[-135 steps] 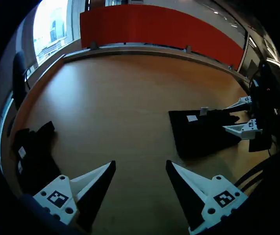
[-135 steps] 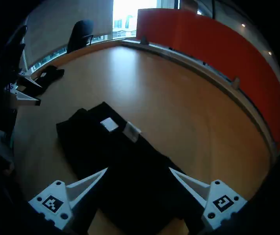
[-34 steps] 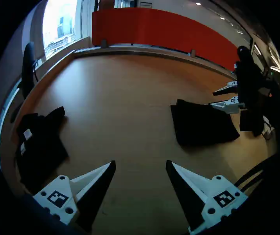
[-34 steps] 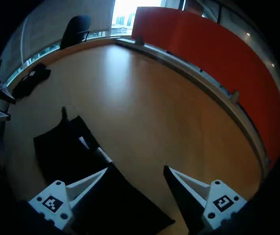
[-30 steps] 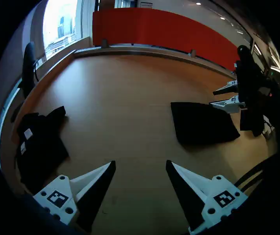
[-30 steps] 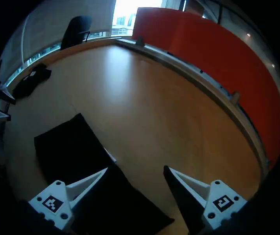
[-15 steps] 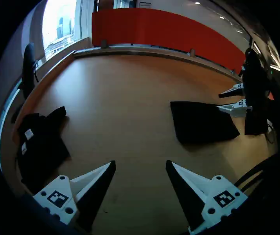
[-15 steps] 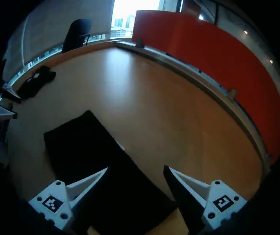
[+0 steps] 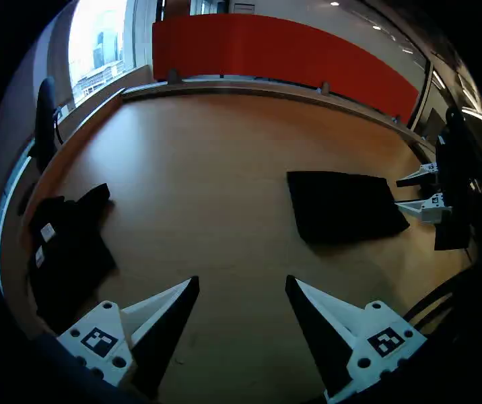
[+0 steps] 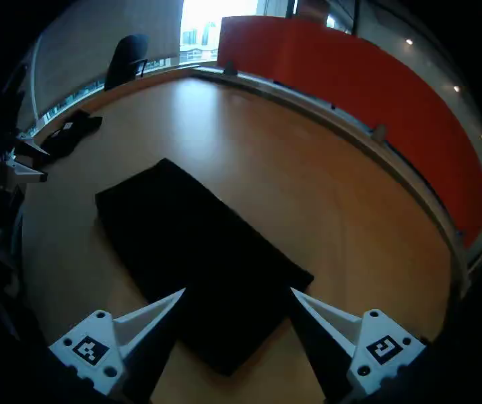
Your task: Fold towel
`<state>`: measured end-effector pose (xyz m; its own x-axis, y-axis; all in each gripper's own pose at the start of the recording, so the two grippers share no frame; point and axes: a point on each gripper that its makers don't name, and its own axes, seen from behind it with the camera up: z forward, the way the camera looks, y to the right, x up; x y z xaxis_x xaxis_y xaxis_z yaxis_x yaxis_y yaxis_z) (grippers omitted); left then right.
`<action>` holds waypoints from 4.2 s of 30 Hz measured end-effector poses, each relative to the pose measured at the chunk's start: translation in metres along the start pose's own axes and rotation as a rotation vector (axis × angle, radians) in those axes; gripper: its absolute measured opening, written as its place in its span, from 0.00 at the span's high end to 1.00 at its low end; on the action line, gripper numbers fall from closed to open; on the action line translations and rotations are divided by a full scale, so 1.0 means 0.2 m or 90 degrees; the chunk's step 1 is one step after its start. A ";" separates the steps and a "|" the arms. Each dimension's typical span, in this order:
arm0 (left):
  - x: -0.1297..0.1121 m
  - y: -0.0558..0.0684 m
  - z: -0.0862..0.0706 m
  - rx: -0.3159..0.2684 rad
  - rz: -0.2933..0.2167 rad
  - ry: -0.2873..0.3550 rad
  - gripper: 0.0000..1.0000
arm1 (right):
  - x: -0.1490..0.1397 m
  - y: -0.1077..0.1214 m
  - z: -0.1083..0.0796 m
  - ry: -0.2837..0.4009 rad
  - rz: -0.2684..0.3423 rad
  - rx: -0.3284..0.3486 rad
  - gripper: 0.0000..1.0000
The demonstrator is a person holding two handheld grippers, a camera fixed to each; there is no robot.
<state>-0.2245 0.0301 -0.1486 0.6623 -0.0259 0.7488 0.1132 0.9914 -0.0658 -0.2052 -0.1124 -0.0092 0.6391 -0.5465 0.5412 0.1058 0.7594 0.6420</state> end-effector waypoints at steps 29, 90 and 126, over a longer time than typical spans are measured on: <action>-0.01 0.05 -0.02 -0.011 0.011 0.002 0.05 | -0.35 -0.01 -0.16 -0.043 0.013 0.010 0.21; 0.00 0.04 -0.03 -0.012 0.012 0.005 0.05 | -0.14 0.01 -0.25 -0.023 -0.006 0.039 0.95; 0.02 0.01 -0.08 -0.009 -0.011 0.029 0.05 | 0.38 -0.08 -0.27 0.054 -0.105 0.064 0.95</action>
<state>-0.2097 0.0299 -0.1571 0.6934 -0.0489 0.7189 0.1346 0.9889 -0.0626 -0.1173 -0.1458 -0.0081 0.6814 -0.6258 0.3797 0.1399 0.6206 0.7716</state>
